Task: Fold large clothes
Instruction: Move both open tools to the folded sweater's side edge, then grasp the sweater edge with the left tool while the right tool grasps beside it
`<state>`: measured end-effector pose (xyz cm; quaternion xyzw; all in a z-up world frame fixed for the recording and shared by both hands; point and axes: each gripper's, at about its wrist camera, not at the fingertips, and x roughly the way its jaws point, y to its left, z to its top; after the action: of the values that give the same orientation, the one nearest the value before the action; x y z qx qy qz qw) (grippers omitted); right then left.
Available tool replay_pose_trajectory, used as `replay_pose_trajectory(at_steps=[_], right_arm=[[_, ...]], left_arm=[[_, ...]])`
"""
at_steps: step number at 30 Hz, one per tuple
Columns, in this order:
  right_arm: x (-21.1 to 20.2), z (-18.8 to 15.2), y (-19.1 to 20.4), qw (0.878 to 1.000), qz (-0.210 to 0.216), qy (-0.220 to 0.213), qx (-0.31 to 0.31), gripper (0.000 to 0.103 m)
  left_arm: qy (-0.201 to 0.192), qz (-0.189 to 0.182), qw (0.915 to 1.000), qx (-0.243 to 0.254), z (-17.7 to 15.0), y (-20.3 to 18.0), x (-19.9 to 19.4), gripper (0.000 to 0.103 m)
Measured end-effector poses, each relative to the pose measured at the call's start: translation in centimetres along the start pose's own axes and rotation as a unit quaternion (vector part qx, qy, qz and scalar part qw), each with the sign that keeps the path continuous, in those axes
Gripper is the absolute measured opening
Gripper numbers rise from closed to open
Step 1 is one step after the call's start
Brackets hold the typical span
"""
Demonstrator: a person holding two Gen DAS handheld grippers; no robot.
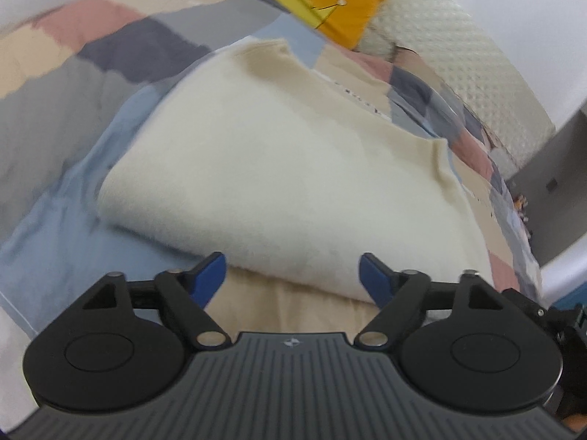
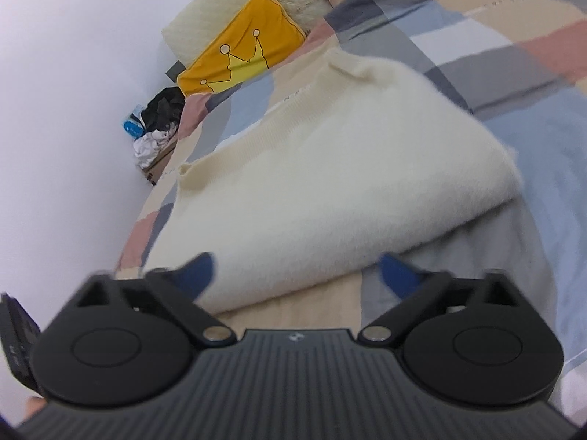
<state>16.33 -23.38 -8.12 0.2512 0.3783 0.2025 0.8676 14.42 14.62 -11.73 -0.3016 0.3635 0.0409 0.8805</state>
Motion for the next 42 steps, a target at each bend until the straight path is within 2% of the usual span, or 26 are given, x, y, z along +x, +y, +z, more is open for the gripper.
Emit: replay_pose_trajectory(at_steps=[8,12,14,18,22,24,26,28,30,32,37,40,42], right_arm=[[1.8,0.4,-2.4,0.995,0.027,0.019,0.096,0.103],[2.9,0.4,-4.0,0.986,0.047,0.019,0.161,0.103],[3.6,0.3,-5.0,0.976,0.066,0.02,0.207,0.103],[5.0,-0.3,-6.8,0.957,0.074,0.024,0.281,0.103],[5.8,-0.3,-7.4,0.95,0.068,0.018,0.303,0.103],[6.3,-0.2,-7.8,0.947,0.067,0.014,0.313,0.102],[6.8,-0.3,-8.1,0.944,0.066,0.011,0.324,0.089],[7.1,-0.5,-8.3,0.945,0.051,0.008,0.323,0.076],[7.3,-0.6,-8.7,0.945,0.045,0.005,0.325,0.074],[7.1,-0.7,-8.9,0.941,0.046,-0.002,0.335,0.072],[6.0,-0.9,-9.8,0.929,0.038,-0.036,0.366,0.069],[4.9,-0.9,-10.6,0.921,0.022,-0.067,0.383,0.069],[4.4,-0.8,-11.1,0.915,0.014,-0.084,0.394,0.066]], left_arm=[[0.028,-0.034,0.9951,-0.089,1.0,1.9,2.2,0.091],[0.054,-0.076,0.9804,-0.173,1.3,4.1,3.9,0.092],[0.056,-0.087,0.9715,-0.214,1.4,5.2,4.7,0.092],[0.052,-0.099,0.9544,-0.277,1.8,6.9,6.0,0.091],[0.033,-0.104,0.9395,-0.325,2.2,8.1,7.1,0.09],[0.031,-0.101,0.9392,-0.327,2.4,8.2,7.9,0.09],[0.033,-0.101,0.9396,-0.325,2.7,8.0,8.7,0.089],[0.041,-0.103,0.939,-0.325,3.1,8.0,9.3,0.088],[0.043,-0.104,0.9375,-0.329,3.5,8.1,9.7,0.084],[0.042,-0.098,0.9359,-0.336,3.6,8.5,9.7,0.07],[0.038,-0.095,0.9282,-0.358,3.1,9.3,9.4,0.047],[0.03,-0.094,0.9339,-0.344,3.3,9.1,9.1,0.04],[0.026,-0.089,0.9421,-0.322,3.4,8.9,8.8,0.038]])
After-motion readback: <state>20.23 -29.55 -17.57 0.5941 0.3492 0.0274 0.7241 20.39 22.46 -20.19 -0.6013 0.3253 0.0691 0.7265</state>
